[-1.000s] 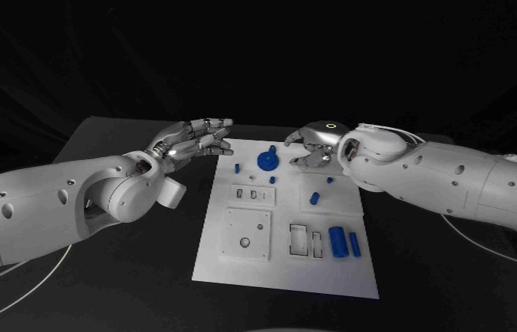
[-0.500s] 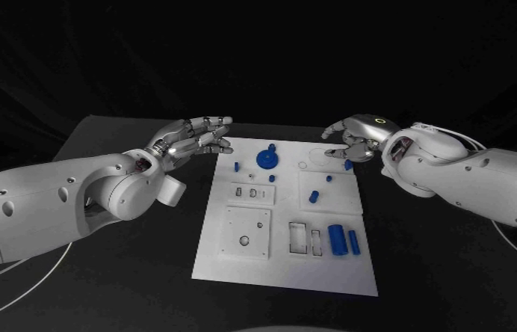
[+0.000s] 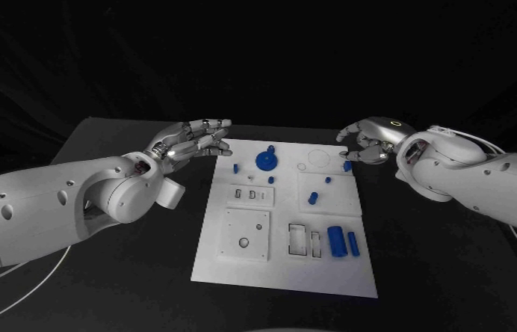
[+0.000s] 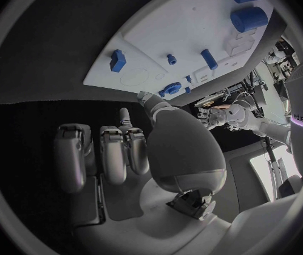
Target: Assemble the parts on the task board
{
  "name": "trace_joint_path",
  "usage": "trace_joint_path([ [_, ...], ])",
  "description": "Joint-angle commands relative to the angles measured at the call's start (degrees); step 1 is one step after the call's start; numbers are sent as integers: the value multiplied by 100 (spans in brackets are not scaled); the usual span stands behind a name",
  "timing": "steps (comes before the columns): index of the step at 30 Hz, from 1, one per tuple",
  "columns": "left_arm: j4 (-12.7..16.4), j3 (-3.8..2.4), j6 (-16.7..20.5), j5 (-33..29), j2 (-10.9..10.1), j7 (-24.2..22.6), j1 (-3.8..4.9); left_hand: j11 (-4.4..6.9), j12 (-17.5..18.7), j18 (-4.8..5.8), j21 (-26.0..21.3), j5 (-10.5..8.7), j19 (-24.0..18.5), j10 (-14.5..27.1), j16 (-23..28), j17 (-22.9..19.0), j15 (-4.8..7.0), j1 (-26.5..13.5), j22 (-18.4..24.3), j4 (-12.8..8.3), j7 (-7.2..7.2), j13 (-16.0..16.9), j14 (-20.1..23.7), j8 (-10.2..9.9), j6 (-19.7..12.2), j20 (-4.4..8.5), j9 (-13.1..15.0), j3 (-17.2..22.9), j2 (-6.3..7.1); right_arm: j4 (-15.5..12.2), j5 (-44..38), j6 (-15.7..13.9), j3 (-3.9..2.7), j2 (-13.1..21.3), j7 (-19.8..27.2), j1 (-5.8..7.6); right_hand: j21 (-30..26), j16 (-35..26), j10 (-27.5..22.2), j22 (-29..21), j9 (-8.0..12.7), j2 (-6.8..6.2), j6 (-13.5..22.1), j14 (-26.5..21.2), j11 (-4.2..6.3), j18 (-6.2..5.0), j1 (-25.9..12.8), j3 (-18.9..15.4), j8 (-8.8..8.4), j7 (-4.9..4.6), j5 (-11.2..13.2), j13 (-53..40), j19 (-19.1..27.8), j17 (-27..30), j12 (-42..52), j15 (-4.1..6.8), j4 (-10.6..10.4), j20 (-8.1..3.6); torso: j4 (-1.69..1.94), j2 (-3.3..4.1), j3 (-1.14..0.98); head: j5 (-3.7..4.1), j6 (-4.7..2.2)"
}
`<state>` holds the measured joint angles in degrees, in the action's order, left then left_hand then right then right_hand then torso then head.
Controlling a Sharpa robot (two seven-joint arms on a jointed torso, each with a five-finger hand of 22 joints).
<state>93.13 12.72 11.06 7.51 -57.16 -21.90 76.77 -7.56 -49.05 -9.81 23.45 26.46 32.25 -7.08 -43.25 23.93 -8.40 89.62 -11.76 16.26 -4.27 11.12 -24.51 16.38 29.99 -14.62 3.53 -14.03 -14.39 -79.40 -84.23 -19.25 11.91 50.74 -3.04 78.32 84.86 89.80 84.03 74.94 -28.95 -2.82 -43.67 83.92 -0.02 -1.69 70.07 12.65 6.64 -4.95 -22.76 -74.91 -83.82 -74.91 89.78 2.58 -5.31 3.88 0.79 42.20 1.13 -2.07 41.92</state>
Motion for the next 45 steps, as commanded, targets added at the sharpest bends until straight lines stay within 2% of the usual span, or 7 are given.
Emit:
trace_joint_path([
  [1,11,-3,-104,20,0,-59,0,-18,-16,-31,-24,39,-15,-28,10,-9,-29,27,6,0,3,-9,-9,5,3,-19,3,24,5,-80,-76,12,4,107,10,-16,53,20,597,1328,-95,-32,131,608,-27,34,37,-29,-2,8,84,-1509,-217,-1509,22,-30,-45,39,-1,4,1,-12,-8],
  [7,10,-3,-107,20,2,-60,-1,-18,-16,-31,-24,39,-15,-28,9,-9,-29,28,6,0,3,-9,-9,6,3,-20,3,24,5,-164,104,-115,12,289,153,-54,67,20,597,1333,-531,-45,392,608,-25,37,-105,-274,19,23,1409,-1509,-227,-1509,22,-33,-313,38,-4,2,4,-2,-15],
  [9,7,-3,-111,20,4,-61,-2,-18,-16,-31,-24,39,-15,-28,9,-9,-29,28,6,0,3,-9,-9,6,3,-20,3,24,5,-179,225,-145,17,339,231,-70,75,20,597,1337,-560,-56,426,608,-25,40,-117,-307,7,19,1482,-1509,-234,-1509,22,-34,-348,40,-5,2,-2,2,-24],
  [11,4,-3,-112,20,6,-63,-3,-21,-16,-31,-24,43,-15,-29,9,-9,-30,33,6,-3,5,-9,-11,4,1,-20,3,28,4,-185,327,-183,21,388,336,-94,84,20,597,1340,-592,-52,485,608,-25,43,-63,-313,-24,24,1330,-1509,-242,-1509,22,-31,-359,42,-9,3,-3,3,-27],
  [19,-13,-2,-125,20,22,-71,-19,-23,-16,-31,-24,44,-15,-30,9,-9,-30,35,6,-4,6,-9,-11,3,0,-21,3,30,3,-99,592,-398,32,470,825,-249,92,20,597,1343,-780,-97,553,608,5,45,280,-214,-60,60,69,-1509,-244,-1509,22,-13,-321,23,-13,2,-8,25,-39],
  [28,-26,-2,-144,20,34,-85,-41,-26,-16,-31,-24,47,-14,-31,8,-10,-31,41,6,-7,8,-10,-12,1,-3,-22,2,34,2,80,771,-505,34,411,1095,-370,91,20,597,1344,-937,-122,534,608,20,45,454,-108,-26,77,-246,-1509,-240,-1509,22,-4,-287,14,-5,4,-2,52,-44],
  [45,-20,-2,-154,20,18,-98,-48,-38,-16,-30,-24,55,-13,-35,8,-12,-34,56,5,-13,10,-12,-13,0,-2,-25,2,46,-2,419,1117,-815,33,239,1411,-643,108,20,597,1350,-1207,-123,467,608,5,51,523,-36,88,50,-355,-1509,-253,-1509,22,-11,-313,12,-4,8,1,28,-66],
])
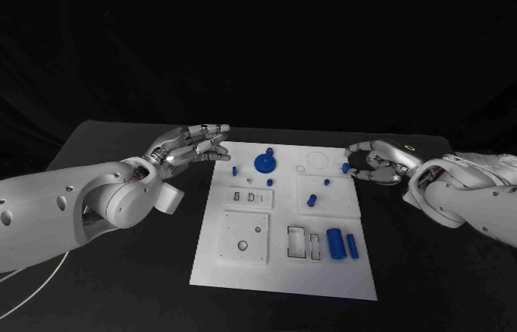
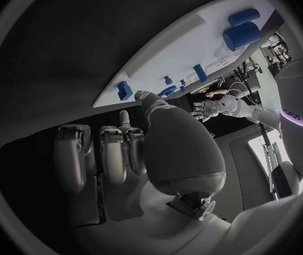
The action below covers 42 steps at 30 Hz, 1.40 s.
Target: Assemble the parts on the task board
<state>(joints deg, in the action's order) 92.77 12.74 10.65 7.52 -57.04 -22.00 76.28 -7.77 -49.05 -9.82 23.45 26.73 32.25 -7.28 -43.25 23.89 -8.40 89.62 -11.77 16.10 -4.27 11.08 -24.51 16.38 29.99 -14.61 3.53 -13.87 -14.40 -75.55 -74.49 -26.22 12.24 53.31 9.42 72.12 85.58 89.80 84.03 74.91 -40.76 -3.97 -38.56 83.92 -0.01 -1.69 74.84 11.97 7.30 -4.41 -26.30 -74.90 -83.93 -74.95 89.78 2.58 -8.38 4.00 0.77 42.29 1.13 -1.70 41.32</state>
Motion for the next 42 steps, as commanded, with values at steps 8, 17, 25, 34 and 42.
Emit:
trace_joint_path([
  [8,13,-3,-122,19,9,-76,0,-17,-16,-30,-24,27,-13,-14,8,-7,-34,56,6,2,10,-8,-13,0,-2,-25,2,31,-2,112,163,-128,-1,-60,186,-70,36,20,597,1352,-175,-1,-78,608,-2,50,77,53,83,-9,91,-1510,-240,-1505,22,-18,-18,7,-2,-3,1,-6,-8],
  [17,10,-3,-130,19,15,-73,0,-17,-16,-30,-24,27,-13,-14,8,-7,-34,56,6,2,10,-8,-13,0,-2,-25,2,31,-2,197,165,-56,-1,-133,181,-87,38,20,597,1353,-268,1,-104,608,-4,51,86,60,125,-11,96,-1510,-241,-1505,22,-20,-25,9,-2,1,2,-3,-5],
  [25,12,-3,-130,19,10,-70,0,-17,-16,-30,-24,27,-13,-14,8,-7,-34,56,6,2,10,-8,-13,0,-2,-25,2,31,-2,292,166,2,-1,-191,140,-113,26,20,597,1348,-325,0,-116,608,-7,47,91,61,148,-16,122,-1510,-231,-1505,22,-22,-30,11,-1,0,1,-4,-5],
  [34,15,-3,-128,19,1,-69,0,-17,-16,-30,-24,27,-13,-14,8,-7,-34,56,6,2,10,-8,-13,0,-2,-25,2,31,-2,373,164,88,-1,-250,111,-134,14,20,597,1343,-364,4,-134,608,-8,44,112,72,167,-18,118,-1510,-219,-1505,22,-24,-20,13,-4,-2,2,-11,6],
  [42,16,-3,-130,19,1,-67,0,-17,-16,-30,-24,27,-13,-14,8,-7,-34,56,6,2,10,-8,-13,0,-2,-25,2,31,-2,399,163,93,-1,-271,120,-142,12,20,597,1342,-618,12,-274,608,-10,43,178,110,303,-18,20,-1510,-216,-1505,22,-29,14,16,-2,0,1,-9,16],
])
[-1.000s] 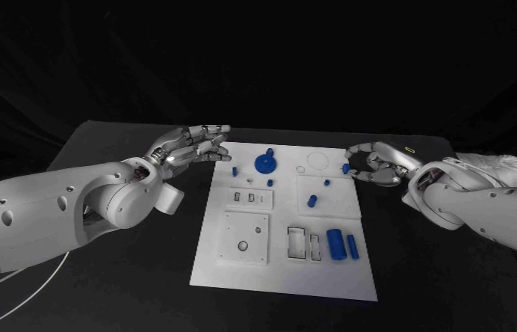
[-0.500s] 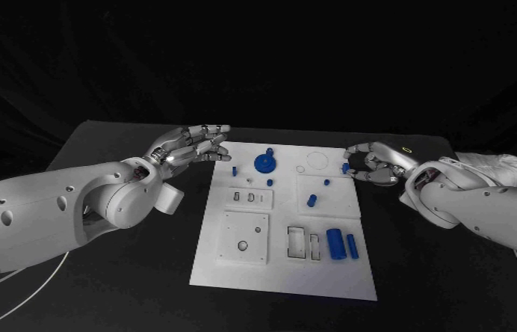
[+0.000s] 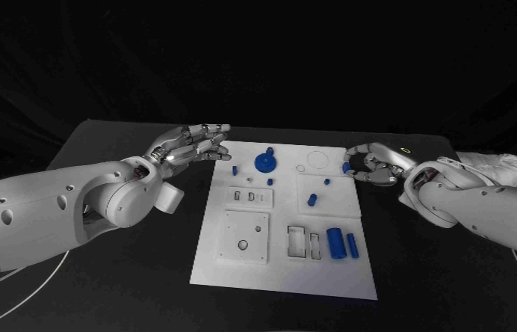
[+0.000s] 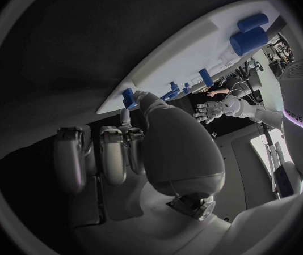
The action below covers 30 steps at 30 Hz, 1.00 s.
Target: Assemble the parts on the task board
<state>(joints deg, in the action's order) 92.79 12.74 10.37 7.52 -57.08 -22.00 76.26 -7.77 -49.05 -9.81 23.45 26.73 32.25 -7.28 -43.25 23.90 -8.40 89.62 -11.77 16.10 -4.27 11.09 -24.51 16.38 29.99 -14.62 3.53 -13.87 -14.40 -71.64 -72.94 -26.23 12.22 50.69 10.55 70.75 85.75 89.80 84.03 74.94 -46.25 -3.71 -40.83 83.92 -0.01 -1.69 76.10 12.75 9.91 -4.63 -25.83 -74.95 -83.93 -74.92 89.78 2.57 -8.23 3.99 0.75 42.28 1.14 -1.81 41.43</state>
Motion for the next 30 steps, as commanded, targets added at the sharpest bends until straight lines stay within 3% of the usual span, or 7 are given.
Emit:
trace_joint_path([
  [1,13,-4,-101,19,4,-65,2,-17,-16,-30,-24,27,-13,-15,8,-8,-34,56,6,2,10,-9,-13,0,-2,-25,2,31,-2,12,8,92,0,-11,11,-6,-4,20,597,1340,-139,-12,-83,608,-6,43,62,34,83,10,-41,-1505,-217,-1508,22,-28,6,15,-1,1,0,2,4],
  [20,17,-3,-102,19,-17,-44,2,-27,-15,-31,-24,33,-11,-19,8,-11,-36,69,5,-1,9,-11,-13,-1,-1,-27,2,42,-3,76,-7,122,0,-82,4,-27,-23,20,597,1332,-456,24,-310,608,3,37,73,55,258,23,-40,-1505,-199,-1508,22,-16,5,11,-1,0,0,15,28],
  [30,27,-3,-93,19,-41,-37,2,-27,-15,-31,-24,33,-11,-19,8,-11,-36,69,5,-1,9,-11,-13,-1,-1,-27,2,42,-3,86,-10,-42,0,-104,48,-33,-10,20,597,1337,-756,91,-624,608,31,41,149,106,445,59,-54,-1505,-211,-1508,22,4,54,-8,-1,-1,-3,10,45],
])
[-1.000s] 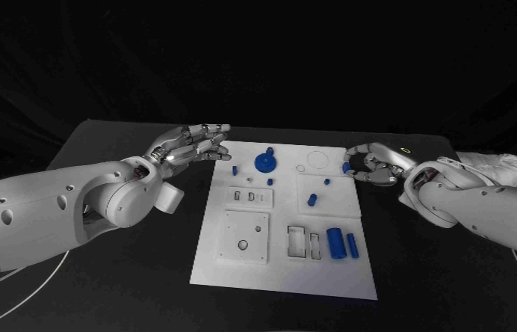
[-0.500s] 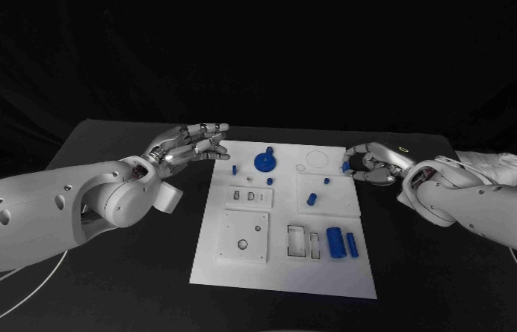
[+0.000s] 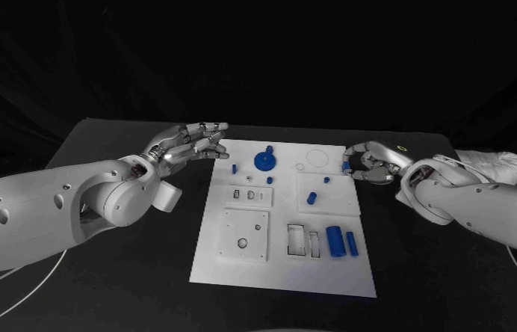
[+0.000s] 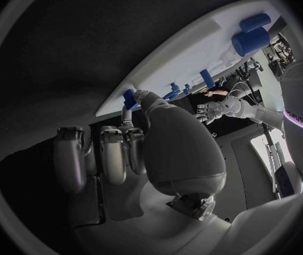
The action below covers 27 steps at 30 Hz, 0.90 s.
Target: Assemble the parts on the task board
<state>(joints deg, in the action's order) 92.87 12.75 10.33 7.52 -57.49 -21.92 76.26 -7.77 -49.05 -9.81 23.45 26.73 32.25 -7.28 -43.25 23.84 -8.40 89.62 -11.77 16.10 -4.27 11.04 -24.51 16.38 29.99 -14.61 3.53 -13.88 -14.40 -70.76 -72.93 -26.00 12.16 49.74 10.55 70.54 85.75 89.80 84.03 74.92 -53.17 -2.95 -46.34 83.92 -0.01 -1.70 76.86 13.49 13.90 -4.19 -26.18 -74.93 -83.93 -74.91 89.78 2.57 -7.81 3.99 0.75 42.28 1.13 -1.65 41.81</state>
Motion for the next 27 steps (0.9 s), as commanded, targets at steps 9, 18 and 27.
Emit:
trace_joint_path([
  [9,21,-3,-88,19,-15,-40,2,-27,-15,-31,-24,33,-11,-19,8,-5,-36,69,5,-1,9,-6,-13,-1,-1,-27,2,42,-3,-116,-8,-305,3,32,98,-5,21,20,597,1351,-136,21,-170,608,40,50,99,46,87,20,-20,-1507,-239,-1509,22,15,30,-15,-5,-1,-1,-21,3],
  [18,1,-2,-95,19,17,-15,0,-30,-14,-31,-25,34,-11,-21,8,-7,-38,74,5,0,9,-8,-14,-4,-5,-29,2,46,-2,-606,-1,-249,-2,29,-30,182,15,20,597,1349,-147,8,-180,608,38,48,95,41,85,8,-20,-1507,-234,-1509,22,17,30,-18,-1,-1,-1,-12,10],
  [27,-19,-2,-112,19,72,8,-3,-30,-14,-31,-25,34,-11,-21,8,-7,-38,74,5,0,9,-8,-14,-4,-5,-29,2,46,-2,-899,-31,194,-5,-420,-268,296,-41,20,597,1327,-148,-1,-151,608,20,31,108,54,43,-25,-29,-1507,-183,-1509,22,13,43,-18,3,0,1,-17,44],
])
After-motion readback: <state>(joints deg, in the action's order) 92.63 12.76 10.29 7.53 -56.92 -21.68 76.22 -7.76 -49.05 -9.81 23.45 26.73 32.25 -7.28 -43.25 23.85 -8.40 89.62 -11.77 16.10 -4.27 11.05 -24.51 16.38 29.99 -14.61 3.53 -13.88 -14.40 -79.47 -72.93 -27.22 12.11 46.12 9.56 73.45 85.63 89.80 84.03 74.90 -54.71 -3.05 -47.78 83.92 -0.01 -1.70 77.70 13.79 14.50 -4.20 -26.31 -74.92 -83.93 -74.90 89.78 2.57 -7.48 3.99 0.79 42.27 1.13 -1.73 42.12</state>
